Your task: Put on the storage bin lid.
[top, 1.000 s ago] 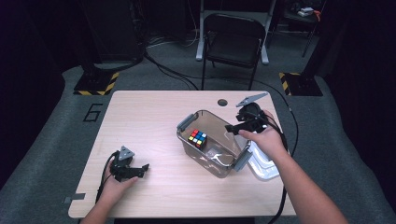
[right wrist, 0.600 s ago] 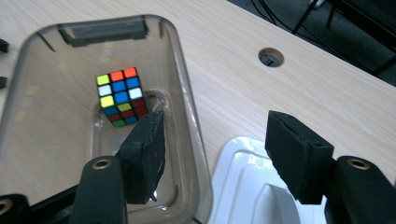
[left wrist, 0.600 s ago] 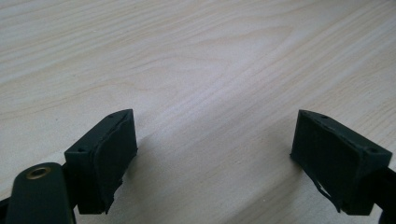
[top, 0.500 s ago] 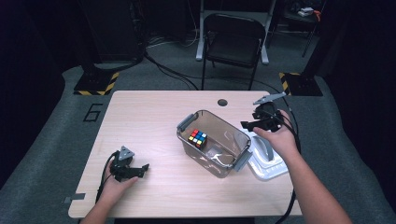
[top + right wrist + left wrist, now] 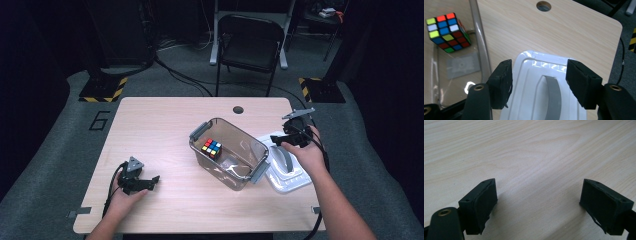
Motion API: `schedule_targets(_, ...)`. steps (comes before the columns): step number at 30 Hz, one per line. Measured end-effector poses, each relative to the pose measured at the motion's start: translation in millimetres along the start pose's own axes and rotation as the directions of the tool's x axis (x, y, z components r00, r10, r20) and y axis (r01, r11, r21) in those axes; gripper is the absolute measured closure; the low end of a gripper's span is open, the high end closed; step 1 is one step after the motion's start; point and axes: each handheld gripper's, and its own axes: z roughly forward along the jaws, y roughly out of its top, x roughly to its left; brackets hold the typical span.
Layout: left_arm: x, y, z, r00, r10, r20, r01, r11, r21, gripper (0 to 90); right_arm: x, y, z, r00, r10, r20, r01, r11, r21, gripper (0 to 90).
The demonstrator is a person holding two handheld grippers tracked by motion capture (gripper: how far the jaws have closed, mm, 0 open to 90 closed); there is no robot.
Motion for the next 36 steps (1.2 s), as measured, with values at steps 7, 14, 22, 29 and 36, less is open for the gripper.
schedule_targets(7, -0.1, 0.0, 0.1, 1.0, -0.001, 0.0, 0.001, 1.0, -0.001, 13.9, -10.6, -15.0, 10.6, 0.9991, 0.036, 0.021, -0.037, 0.999, 0.027, 38.2)
schedule_targets(14, 0.4, 0.5, -0.4, 1.0, 0.002, 0.004, -0.002, 1.0, 0.007, 13.9, -20.2, -33.7, 24.4, 0.9961, 0.083, 0.029, -0.085, 0.996, 0.04, 36.1)
schedule_targets(22, 0.4, 0.5, -0.4, 1.0, 0.003, 0.004, -0.003, 1.0, 0.007, 13.9, -26.4, -51.9, 39.3, 0.9893, 0.143, 0.028, -0.145, 0.987, 0.073, 33.2)
schedule_targets(29, 0.5, 0.5, -0.5, 1.0, 0.003, 0.004, -0.004, 1.0, 0.008, 13.9, -31.1, -63.7, 51.6, 0.9831, 0.181, 0.027, -0.183, 0.979, 0.095, 31.5)
schedule_targets(36, 0.4, 0.5, -0.5, 1.0, 0.003, 0.004, -0.003, 1.0, 0.008, 13.8, -32.3, -70.3, 61.6, 0.9815, 0.19, 0.025, -0.191, 0.975, 0.112, 32.1)
